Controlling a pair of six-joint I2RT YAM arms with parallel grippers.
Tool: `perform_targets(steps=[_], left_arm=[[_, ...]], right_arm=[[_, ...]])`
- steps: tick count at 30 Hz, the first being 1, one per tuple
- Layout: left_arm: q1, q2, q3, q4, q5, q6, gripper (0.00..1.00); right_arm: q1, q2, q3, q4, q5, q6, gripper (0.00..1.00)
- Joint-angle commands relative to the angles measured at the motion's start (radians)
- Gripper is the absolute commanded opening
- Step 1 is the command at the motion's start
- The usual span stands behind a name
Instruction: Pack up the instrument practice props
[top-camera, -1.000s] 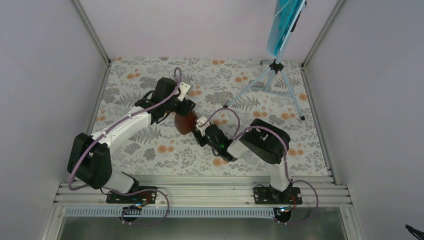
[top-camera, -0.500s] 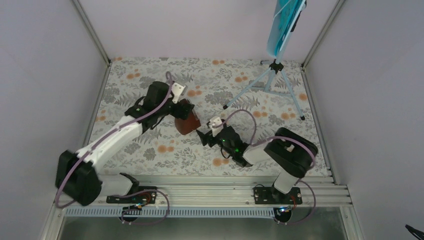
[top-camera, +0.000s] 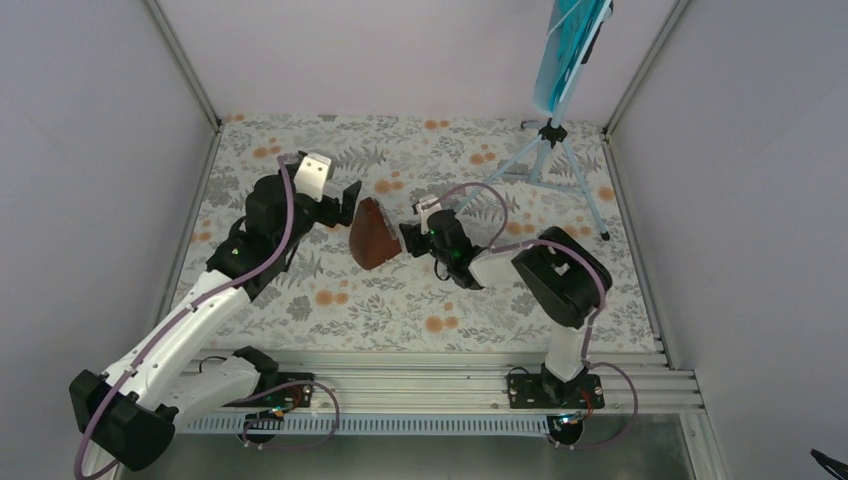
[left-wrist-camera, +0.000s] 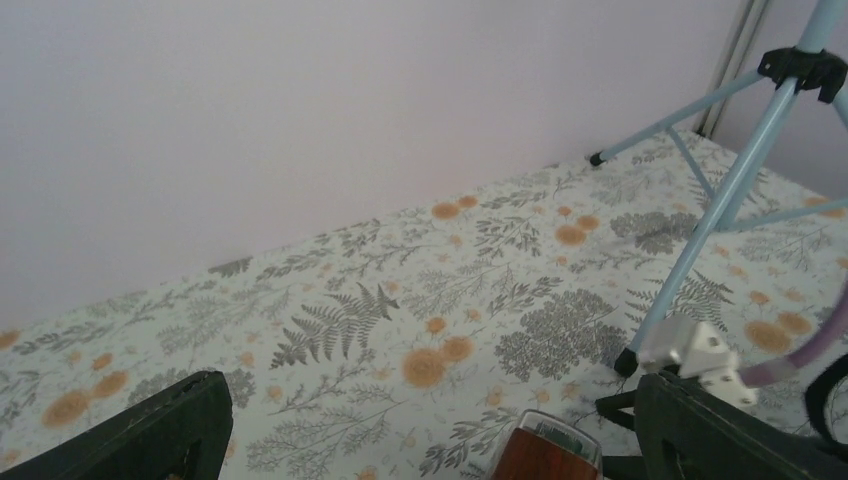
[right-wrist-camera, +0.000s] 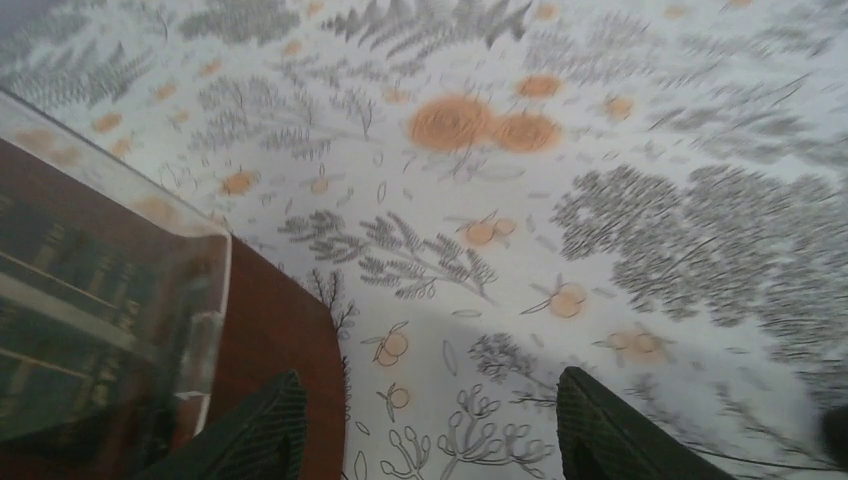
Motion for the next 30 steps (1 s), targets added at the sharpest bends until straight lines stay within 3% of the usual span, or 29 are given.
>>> perform_targets(steps=[1,7,10,14,16,19,22,30], left_arm=[[-0.002,0.009,-0.010,0.003,-0.019,0.006,1.00],[-0.002,0.010,-0.009,0.002,-0.016,0.006,1.00],[-0.002,0.005,-0.012,0.002,-0.025,0.005,1.00],[-0.002,-0.013,-0.024,0.012,-0.043,0.007,1.00],[-0.002,-0.022,-0.030,0.017,-0.055,0.008,1.00],[-0.002,-0.027,-0.034,0.024,-0.062,0.010,1.00],[-0.002,-0.023,-0.032,0.021,-0.061,0.010,1.00],[-0.003,-0.031,-0.033,0.019,-0.087,0.016,1.00]], right_arm=[[0.017,0.095,0.067,-0.105,-0.072,0.005,0.58],[0.167,0.090,-0.004,0.014,-0.186,-0.135,0.59],[0.253,0.096,-0.009,0.036,-0.153,-0.204,0.58],[0.260,0.074,-0.050,0.105,-0.107,-0.194,0.57],[0.259,0.045,-0.083,0.145,-0.094,-0.195,0.62],[0.259,0.014,-0.111,0.174,-0.089,-0.213,0.84],[0.259,0.009,-0.087,0.170,-0.081,-0.243,0.95],[0.259,0.105,0.084,0.130,-0.025,-0.345,1.00]])
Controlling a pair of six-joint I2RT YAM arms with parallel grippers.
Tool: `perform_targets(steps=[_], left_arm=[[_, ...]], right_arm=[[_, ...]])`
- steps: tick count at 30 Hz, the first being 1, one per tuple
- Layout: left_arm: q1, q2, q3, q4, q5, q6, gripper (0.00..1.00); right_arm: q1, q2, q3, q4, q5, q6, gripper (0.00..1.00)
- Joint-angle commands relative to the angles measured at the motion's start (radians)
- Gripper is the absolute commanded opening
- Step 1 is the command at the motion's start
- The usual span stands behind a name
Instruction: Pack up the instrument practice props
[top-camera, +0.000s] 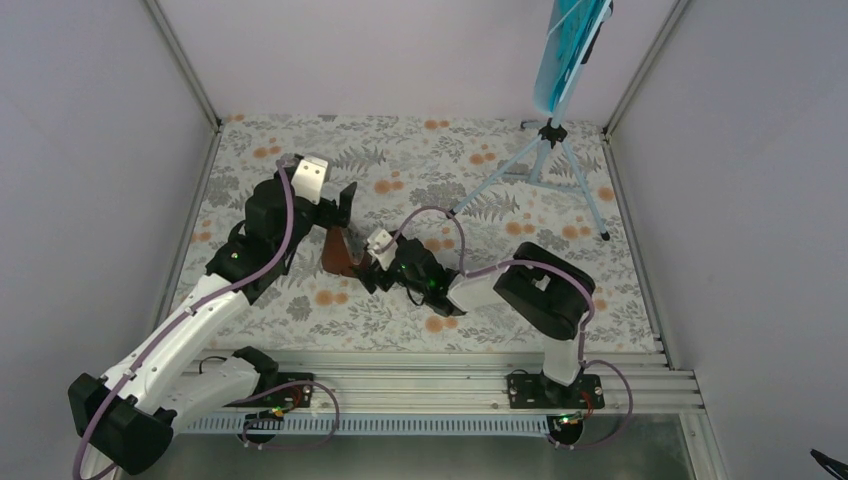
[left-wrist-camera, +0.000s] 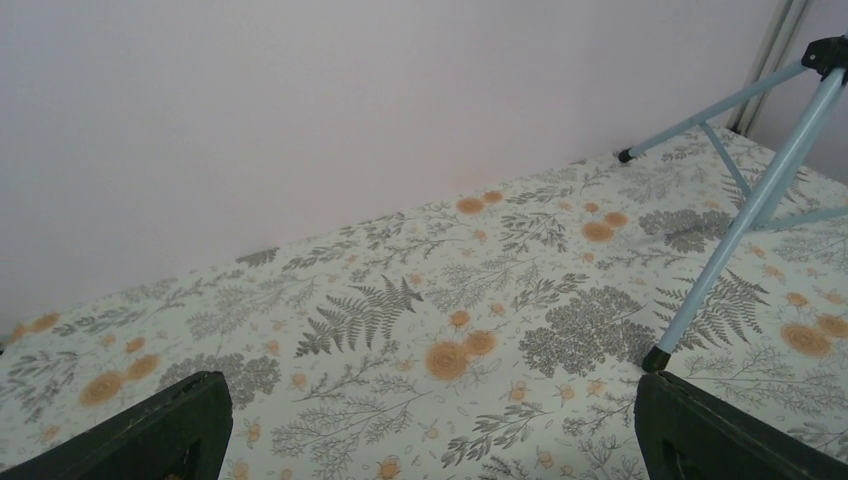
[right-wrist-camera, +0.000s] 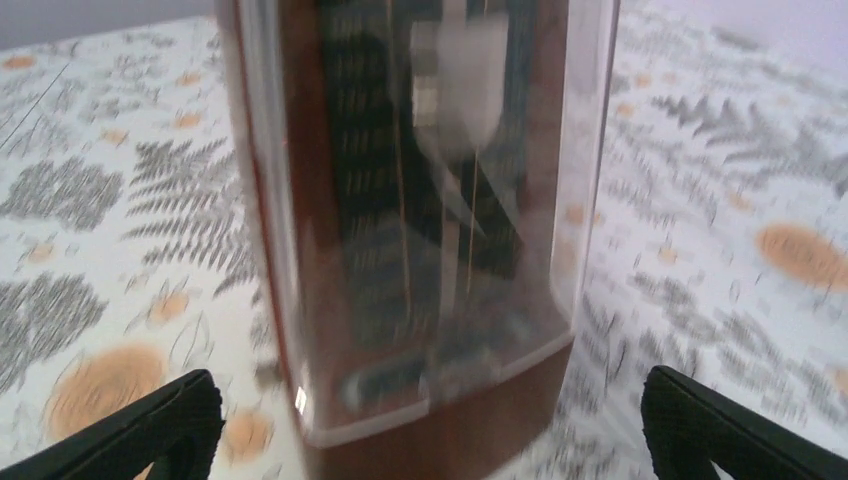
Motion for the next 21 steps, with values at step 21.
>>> perform_targets(steps=[21], left_arm=[[-0.002,-0.058,-0.024,0.032,-0.076,-0.002,1.00]], right_arm=[[-0.009,0.499,0.777,-0.259,0.671,0.287,0.79]])
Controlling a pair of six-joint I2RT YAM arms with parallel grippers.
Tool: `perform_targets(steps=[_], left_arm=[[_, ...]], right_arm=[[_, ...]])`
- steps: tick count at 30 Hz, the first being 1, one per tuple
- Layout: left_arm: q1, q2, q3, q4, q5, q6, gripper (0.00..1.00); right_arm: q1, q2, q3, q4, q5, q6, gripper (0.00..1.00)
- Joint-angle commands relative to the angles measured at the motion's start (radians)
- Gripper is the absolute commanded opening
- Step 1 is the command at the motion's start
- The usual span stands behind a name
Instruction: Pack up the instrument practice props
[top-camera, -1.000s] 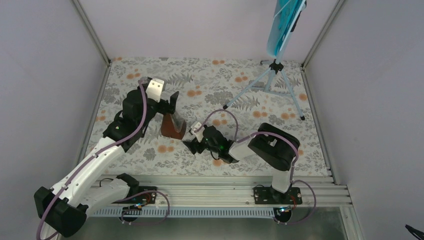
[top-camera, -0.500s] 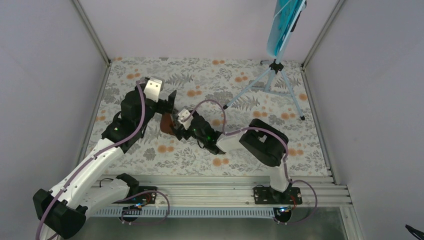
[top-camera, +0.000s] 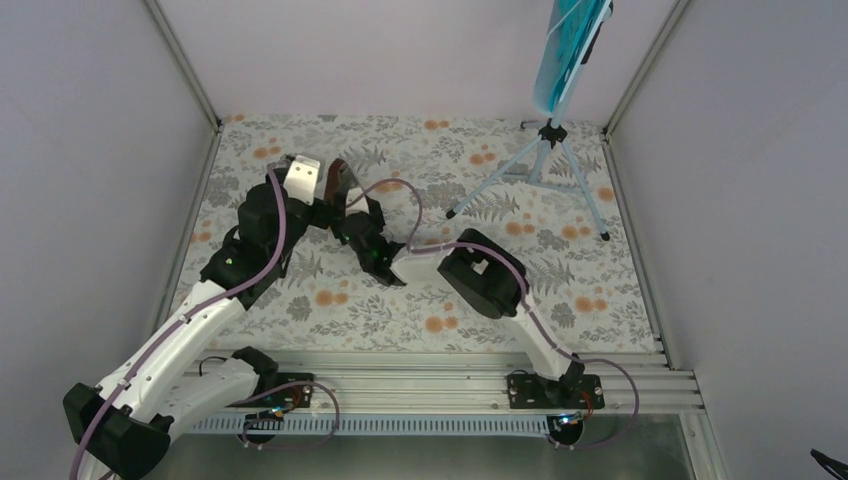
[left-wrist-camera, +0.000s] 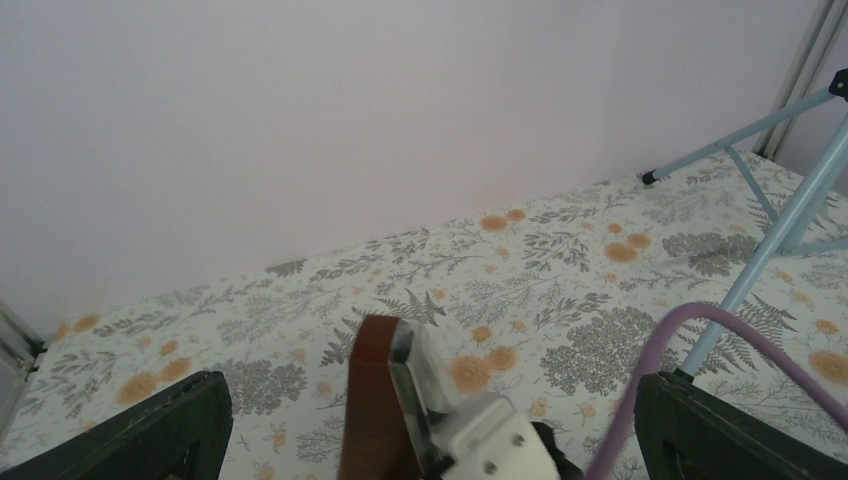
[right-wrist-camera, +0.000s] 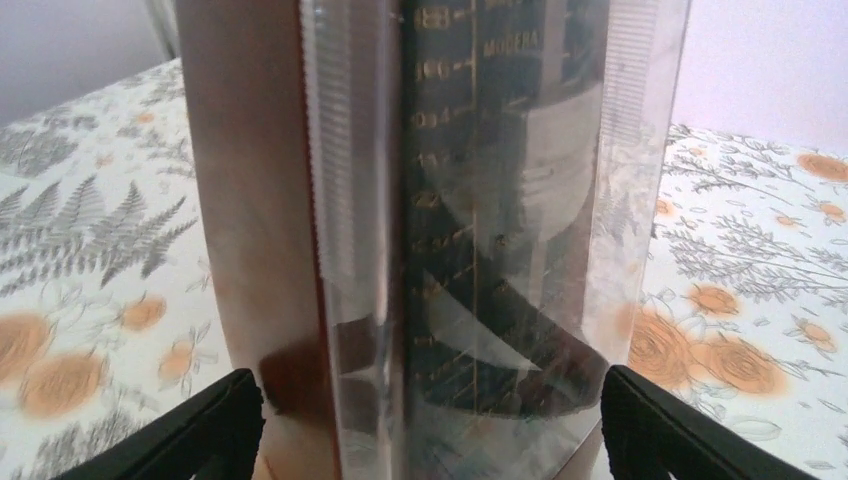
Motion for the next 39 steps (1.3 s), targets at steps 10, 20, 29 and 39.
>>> perform_targets(steps=[10,20,29,39], left_arm=[[-0.004,-0.004,-0.011,0.021,-0.021,-0.004,1.00],[-0.001,-0.043,-0.021,0.030,-0.082,0.004,1.00],[0.005,-0.047,-0.024,0.028,-0.142,0.005,1.00],[0.179,-0.032,0.000,0.003,-0.058,-0.054,1.00]], right_arm=[[-0.028,0.358,0.631,-0.318,-0.036,0.120,0.79],[-0.028,-0.022,0.146,-0.094,-0.207,0.018,1.00],[-0.117,-0.652,-0.587,-0.043,-0.228,0.164,1.00],[-0.632,-1.184,-0.667,-0.408,-0.445,0.150,0.98]])
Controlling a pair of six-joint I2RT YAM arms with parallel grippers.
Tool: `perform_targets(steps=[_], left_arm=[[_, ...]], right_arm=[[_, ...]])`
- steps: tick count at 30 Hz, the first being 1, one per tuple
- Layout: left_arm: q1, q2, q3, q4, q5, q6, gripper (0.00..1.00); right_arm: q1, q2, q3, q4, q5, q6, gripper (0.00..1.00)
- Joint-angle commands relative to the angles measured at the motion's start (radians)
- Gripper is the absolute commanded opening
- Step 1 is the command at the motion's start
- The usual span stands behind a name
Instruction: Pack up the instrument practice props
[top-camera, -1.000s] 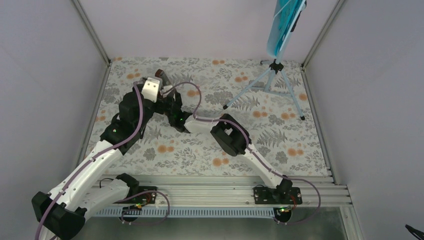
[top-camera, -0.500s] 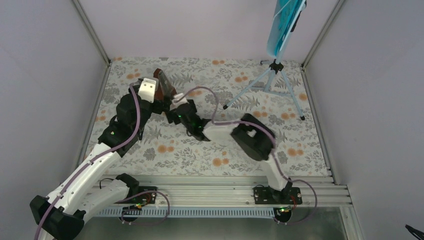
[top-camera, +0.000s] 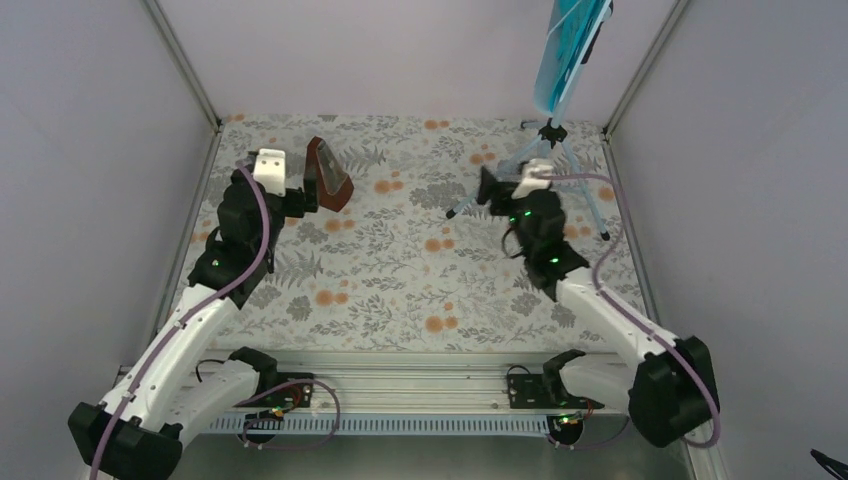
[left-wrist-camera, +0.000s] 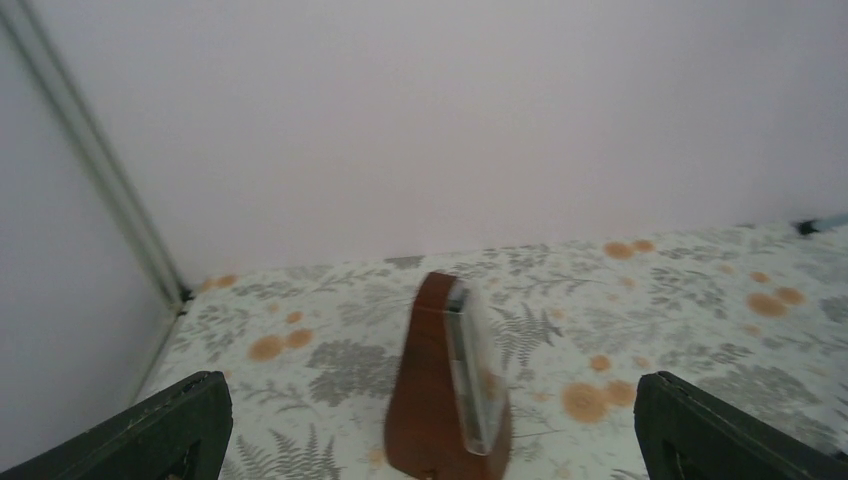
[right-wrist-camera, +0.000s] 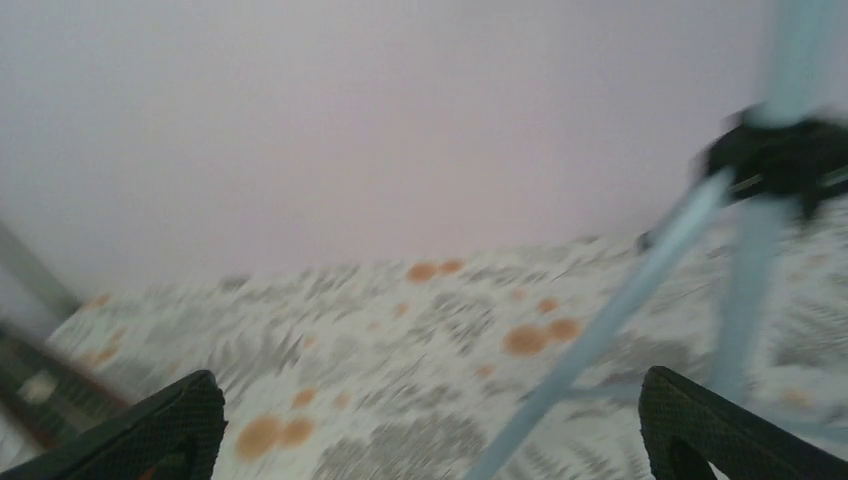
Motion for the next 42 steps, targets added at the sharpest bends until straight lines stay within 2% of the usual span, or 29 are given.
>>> perform_targets(steps=[1,7,12,16,19,23,25,29,36,38,41,42], left_arm=[[0.082,0.013,0.020,-0.011,0.040,-0.027,1.00],[0.096,0.036,0.011,-0.016,-0.002,-0.006,1.00],[0.097,0.069,0.013,-0.021,0.033,-0.015,1.00],[0.096,0.076,0.021,-0.022,0.033,-0.010,1.00],[0.095,0.069,0.009,-0.015,0.026,-0.007,1.00],[0.095,0.084,0.010,-0.014,0.033,-0.004,1.00],[0.096,0.096,0.016,-0.017,0.032,-0.002,1.00],[0.097,0.093,0.015,-0.015,0.032,0.001,1.00],[0.095,0.096,0.012,-0.011,0.027,0.006,1.00],[0.096,0.103,0.013,-0.012,0.027,0.007,1.00],[0.096,0.105,0.016,-0.014,0.019,0.008,1.00],[0.095,0.106,0.016,-0.014,0.016,0.009,1.00]], right_arm=[[-0.223,-0.051,0.086,-0.184,-0.195,0.001,0.97],[-0.490,0.107,0.385,-0.304,-0.384,-0.001,0.92],[-0.648,0.266,0.600,-0.334,-0.627,-0.022,0.91],[-0.665,0.347,0.709,-0.359,-0.676,-0.139,0.85],[-0.680,0.358,0.690,-0.291,-0.684,-0.168,0.84],[-0.687,0.367,0.656,-0.187,-0.765,-0.199,0.83],[-0.688,0.379,0.662,-0.152,-0.749,-0.200,0.82],[-0.688,0.423,0.705,-0.134,-0.736,-0.234,0.73],[-0.687,0.535,0.828,-0.186,-0.862,-0.291,0.54],[-0.688,0.547,0.845,-0.179,-0.912,-0.287,0.38],[-0.688,0.535,0.833,-0.142,-0.984,-0.276,0.06],[-0.688,0.526,0.824,-0.129,-1.009,-0.265,0.04]])
